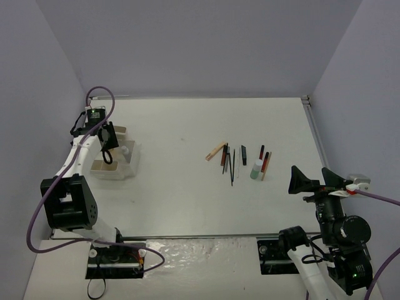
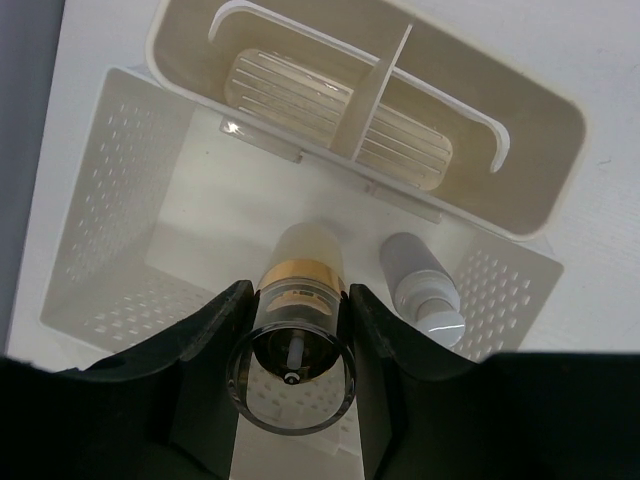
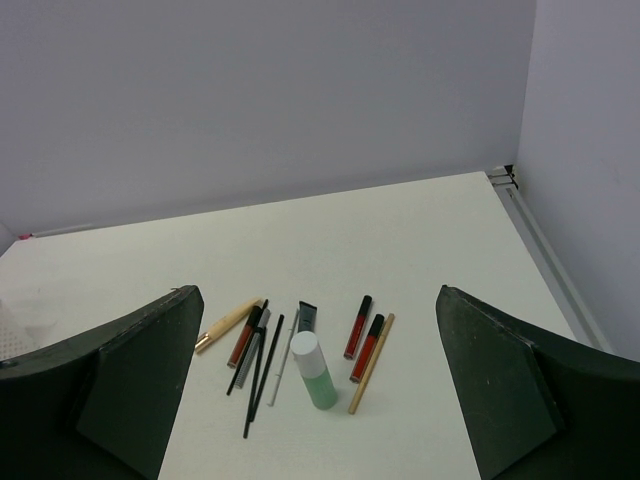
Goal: Organize the makeup
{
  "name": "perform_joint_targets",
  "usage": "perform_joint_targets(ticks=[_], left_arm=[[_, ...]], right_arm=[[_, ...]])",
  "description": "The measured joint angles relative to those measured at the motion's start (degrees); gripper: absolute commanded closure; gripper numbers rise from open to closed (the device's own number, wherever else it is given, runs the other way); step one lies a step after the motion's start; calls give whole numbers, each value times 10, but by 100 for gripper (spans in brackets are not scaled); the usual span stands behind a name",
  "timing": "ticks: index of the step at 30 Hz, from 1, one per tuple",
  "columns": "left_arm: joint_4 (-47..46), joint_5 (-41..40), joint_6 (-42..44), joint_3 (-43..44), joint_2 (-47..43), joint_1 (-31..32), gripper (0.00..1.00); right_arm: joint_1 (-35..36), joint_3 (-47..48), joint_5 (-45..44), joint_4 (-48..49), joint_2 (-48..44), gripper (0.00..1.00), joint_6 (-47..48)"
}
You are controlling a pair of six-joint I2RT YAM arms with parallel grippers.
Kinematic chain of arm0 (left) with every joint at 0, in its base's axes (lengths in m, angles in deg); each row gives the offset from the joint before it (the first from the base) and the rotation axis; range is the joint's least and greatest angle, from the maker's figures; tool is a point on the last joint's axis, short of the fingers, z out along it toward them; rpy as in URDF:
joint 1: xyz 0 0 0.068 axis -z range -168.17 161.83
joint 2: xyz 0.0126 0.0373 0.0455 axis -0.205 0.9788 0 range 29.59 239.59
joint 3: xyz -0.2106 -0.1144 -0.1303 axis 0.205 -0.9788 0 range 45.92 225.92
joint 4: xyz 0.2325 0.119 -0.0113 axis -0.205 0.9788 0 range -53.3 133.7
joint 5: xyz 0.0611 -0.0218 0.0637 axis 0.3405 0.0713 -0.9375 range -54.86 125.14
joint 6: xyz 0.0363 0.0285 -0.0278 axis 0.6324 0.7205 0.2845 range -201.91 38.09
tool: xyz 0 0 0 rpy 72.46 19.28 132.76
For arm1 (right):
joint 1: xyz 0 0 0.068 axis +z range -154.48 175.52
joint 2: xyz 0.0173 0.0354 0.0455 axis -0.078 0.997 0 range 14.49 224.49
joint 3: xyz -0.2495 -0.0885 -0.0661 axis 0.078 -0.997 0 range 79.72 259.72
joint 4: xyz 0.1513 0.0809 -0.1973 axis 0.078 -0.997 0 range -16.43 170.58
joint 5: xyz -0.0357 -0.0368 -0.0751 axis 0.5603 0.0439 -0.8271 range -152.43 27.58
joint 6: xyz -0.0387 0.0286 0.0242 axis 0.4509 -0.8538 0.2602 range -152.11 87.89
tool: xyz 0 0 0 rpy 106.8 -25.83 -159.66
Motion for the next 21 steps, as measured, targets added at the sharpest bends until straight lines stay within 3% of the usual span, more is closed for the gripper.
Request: perform_joint_targets(ticks=[7, 13, 21], left_arm=[[-35, 7, 0, -20, 37, -2, 100], [-56, 8, -1, -43, 43, -4, 92], [-73, 8, -3, -48, 43, -4, 53]], right_arm=[[0, -3, 0, 0, -5, 0, 0], [0, -5, 0, 0, -9, 0, 0], [0, -7, -1, 0, -9, 0, 0]])
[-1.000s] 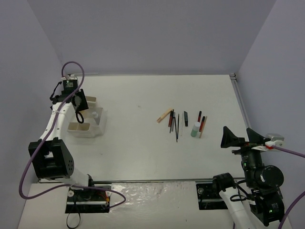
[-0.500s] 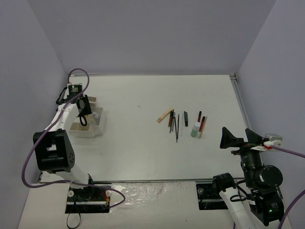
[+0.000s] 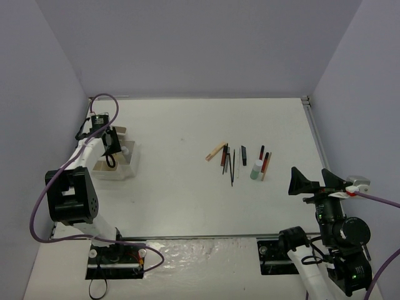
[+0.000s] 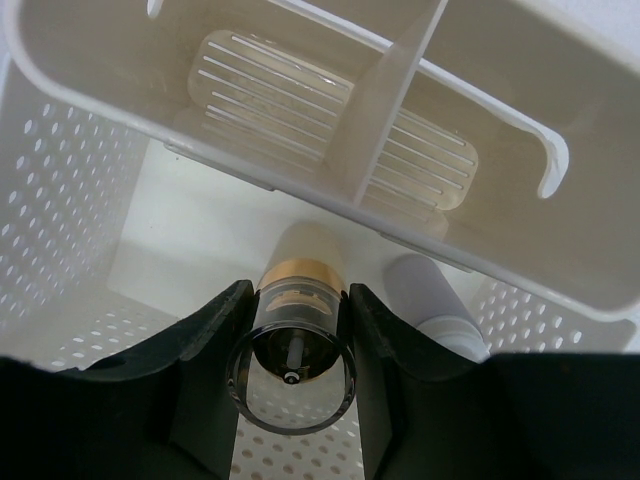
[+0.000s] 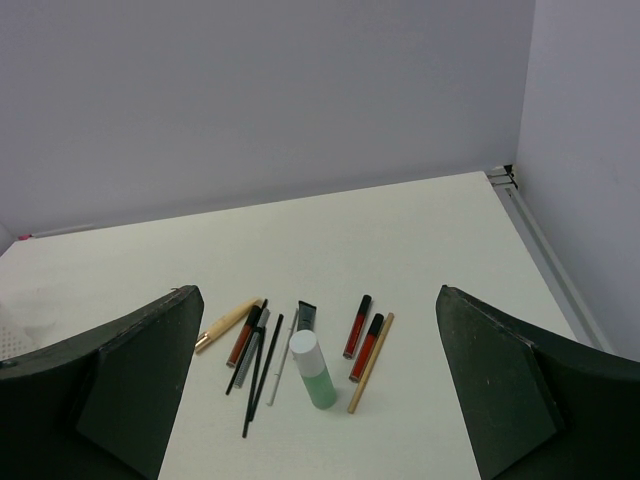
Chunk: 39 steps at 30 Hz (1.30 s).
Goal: Organize the makeup
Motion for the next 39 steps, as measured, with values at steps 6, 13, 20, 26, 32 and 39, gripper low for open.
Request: perform_joint_targets(ticks=[6, 13, 20, 26, 32, 39], left_arm=[[6, -1, -5, 1, 0, 0, 34], [46, -11, -15, 21, -10, 0, 13], [98, -13, -29, 82, -63, 0, 6], [134, -9, -46, 140, -123, 0, 6], [165, 4, -56, 150, -196, 46, 3], [172, 23, -48, 106, -259, 178, 3]], right_arm=[[0, 0, 0, 0, 0, 0, 0], [0, 0, 0, 0, 0, 0, 0], [0, 15, 0, -4, 11, 0, 0], [0, 47, -3, -13, 63, 0, -9], [0, 74, -4, -26, 221, 0, -43], [3, 58, 12, -25, 438, 0, -98]])
